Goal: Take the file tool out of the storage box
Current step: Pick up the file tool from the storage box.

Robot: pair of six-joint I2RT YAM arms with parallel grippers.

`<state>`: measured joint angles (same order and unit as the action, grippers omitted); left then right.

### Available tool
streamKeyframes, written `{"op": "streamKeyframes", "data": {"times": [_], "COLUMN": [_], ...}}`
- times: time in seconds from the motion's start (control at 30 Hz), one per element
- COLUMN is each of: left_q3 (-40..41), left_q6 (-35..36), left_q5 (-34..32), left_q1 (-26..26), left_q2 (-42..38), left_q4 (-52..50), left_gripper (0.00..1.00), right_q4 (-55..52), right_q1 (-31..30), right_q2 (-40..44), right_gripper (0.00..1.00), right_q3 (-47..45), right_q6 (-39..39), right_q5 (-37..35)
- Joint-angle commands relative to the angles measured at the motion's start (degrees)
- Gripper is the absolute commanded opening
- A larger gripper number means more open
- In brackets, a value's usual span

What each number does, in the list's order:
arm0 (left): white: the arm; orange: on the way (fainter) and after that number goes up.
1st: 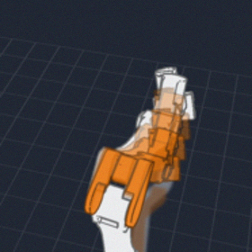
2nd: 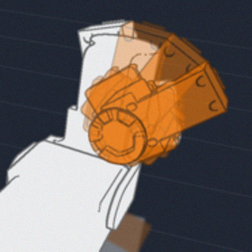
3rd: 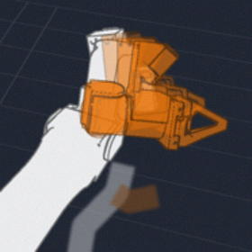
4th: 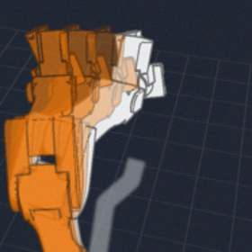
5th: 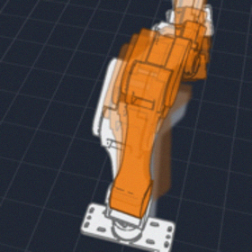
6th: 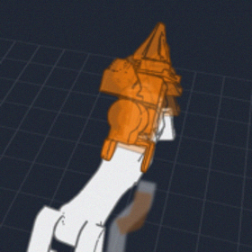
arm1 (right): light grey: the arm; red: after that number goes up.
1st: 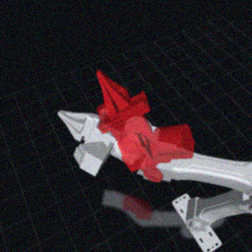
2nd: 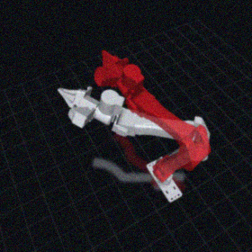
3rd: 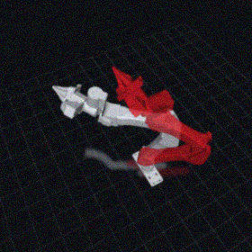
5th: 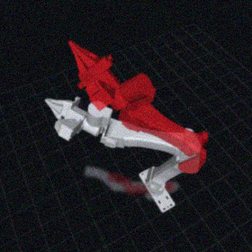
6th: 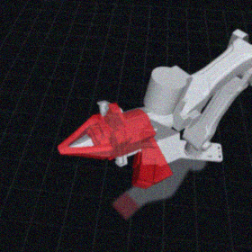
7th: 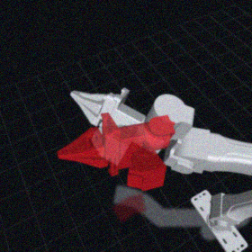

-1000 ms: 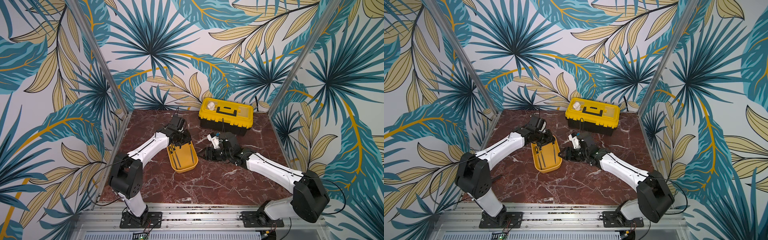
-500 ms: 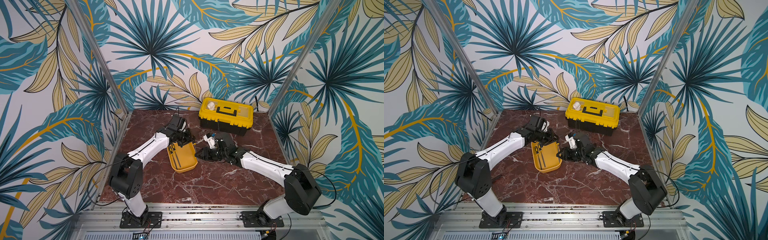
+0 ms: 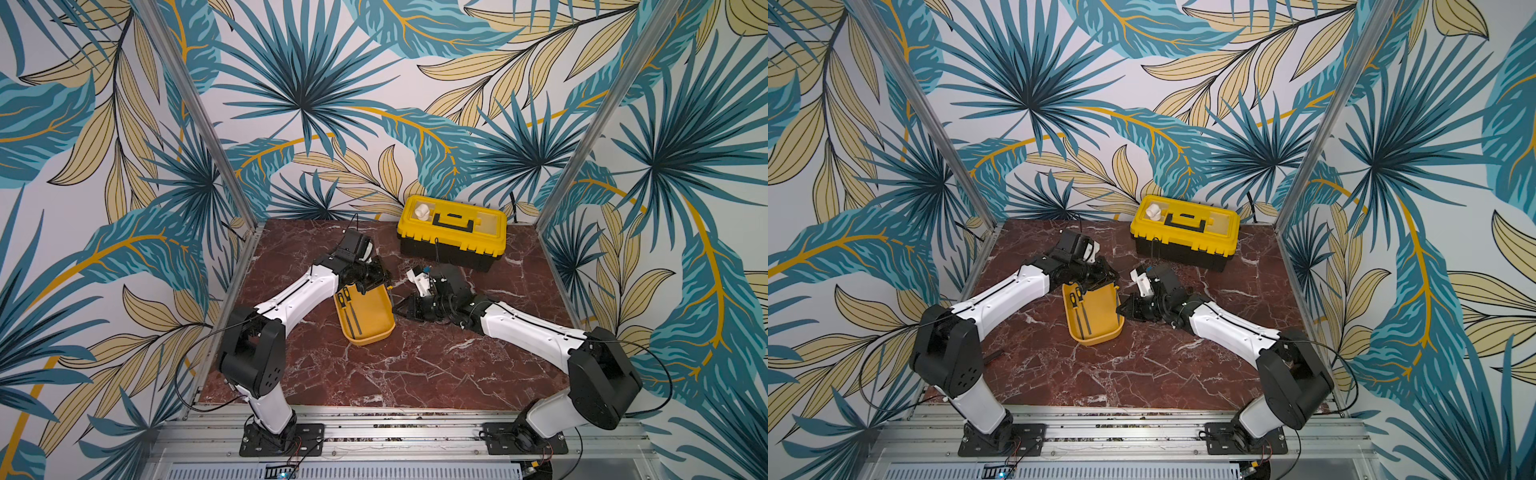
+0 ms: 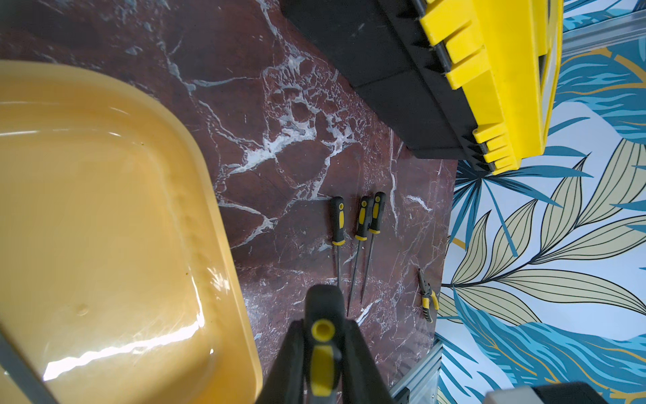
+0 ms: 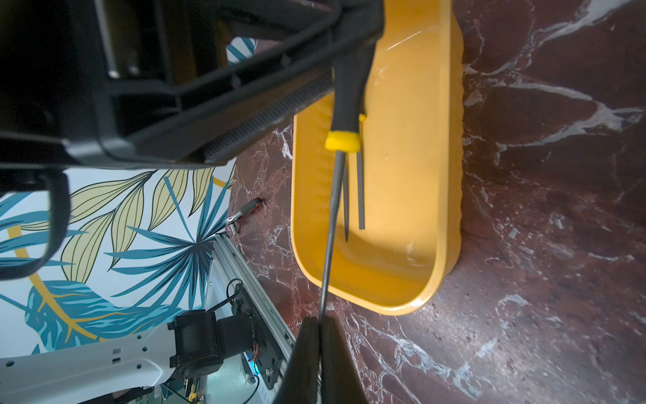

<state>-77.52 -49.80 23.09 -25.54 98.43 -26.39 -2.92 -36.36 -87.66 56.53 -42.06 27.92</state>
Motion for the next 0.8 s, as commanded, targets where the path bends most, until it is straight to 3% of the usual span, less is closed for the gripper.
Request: {"op": "streamKeyframes", "data": {"times": [0.0, 0.1, 0.23, 0.47, 0.53, 0.67, 0.77], "left_q3": [1.92, 1.88, 1.45, -0.40, -1.68, -4.49, -4.95], "left_q6": [-1.61, -2.08, -1.70, 1.51, 3.92, 9.40, 11.70], "left_q5": [2.13, 2.83, 2.97, 4.14, 1.99, -5.95, -10.23], "left_q1": [-0.48, -0.48, -0.45, 0.73, 1.29, 1.43, 1.78], "left_q2": [-1.58, -1.45, -1.70, -2.25, -2.78, -3.78, -4.36], "left_q4": [2.95, 3.49, 2.95, 0.44, -2.76, -10.77, -14.31], "left_gripper": [0.18, 0.19, 0.31, 0.68, 0.80, 0.96, 1.00], "right_q4": [1.26, 1.03, -0.16, -5.57, -8.23, -17.78, -23.25], "right_q1": [-0.46, -0.46, -0.44, -0.33, -0.37, -0.37, -0.37], "right_q2": [-0.77, -0.50, -0.08, 0.79, 1.41, 2.03, 1.25], "right_gripper": [0.06, 0.04, 0.02, 0.00, 0.00, 0.00, 0.00], "right_q3": [1.12, 1.12, 1.05, 0.66, 0.60, 2.20, 3.57], "right_q6": [0.67, 0.77, 1.22, 3.14, 4.36, 7.73, 9.58], "right_q5": [0.84, 0.52, -0.55, -7.36, -10.84, -20.42, -27.07]}}
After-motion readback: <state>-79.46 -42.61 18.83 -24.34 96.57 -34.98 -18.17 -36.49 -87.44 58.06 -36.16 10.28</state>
